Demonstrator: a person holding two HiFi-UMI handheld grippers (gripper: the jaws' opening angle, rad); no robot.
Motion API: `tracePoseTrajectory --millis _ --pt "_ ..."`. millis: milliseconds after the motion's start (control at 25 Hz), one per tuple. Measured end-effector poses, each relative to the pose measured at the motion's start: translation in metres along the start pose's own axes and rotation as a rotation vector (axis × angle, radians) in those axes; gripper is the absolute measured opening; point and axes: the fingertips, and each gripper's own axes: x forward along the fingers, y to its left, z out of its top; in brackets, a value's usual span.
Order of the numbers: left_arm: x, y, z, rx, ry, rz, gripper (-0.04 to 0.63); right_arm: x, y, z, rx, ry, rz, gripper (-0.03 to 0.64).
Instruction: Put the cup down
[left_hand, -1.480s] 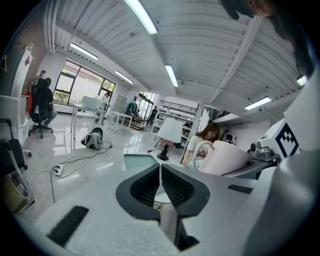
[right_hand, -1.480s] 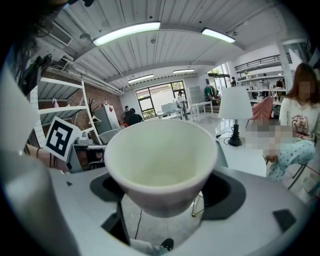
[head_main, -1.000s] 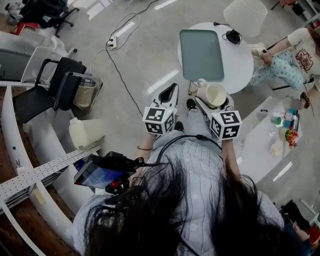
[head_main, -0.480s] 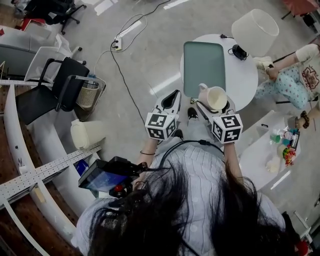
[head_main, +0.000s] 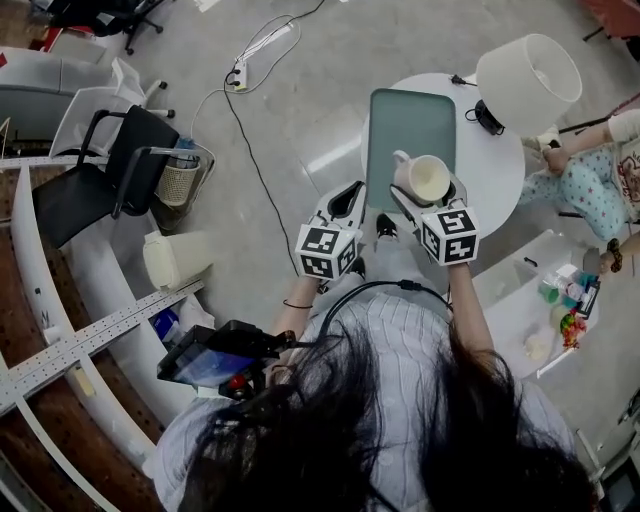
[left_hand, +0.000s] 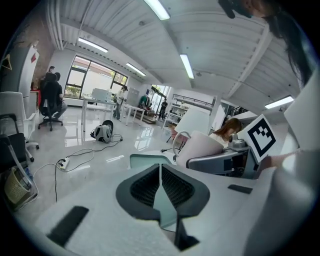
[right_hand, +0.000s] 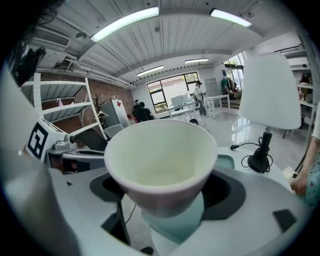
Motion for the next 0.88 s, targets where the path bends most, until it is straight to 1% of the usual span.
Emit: tracePoseTrajectory --millis 360,560,880 --pt "0.033 0.008 0.009 -0.008 0.018 0.017 0.020 0.073 -0.041 0.010 -0.035 0.062 0.013 0.430" --pt "0.043 0.021 0.009 -0.015 0.036 0.041 0.020 0.114 -0.059 0.008 -0.064 0.110 0.014 0.430" --pt "0.047 0.039 0.012 -0.033 0.048 0.082 0.020 0.167 -0.081 -0.005 -0.151 0.218 -0.003 0.430"
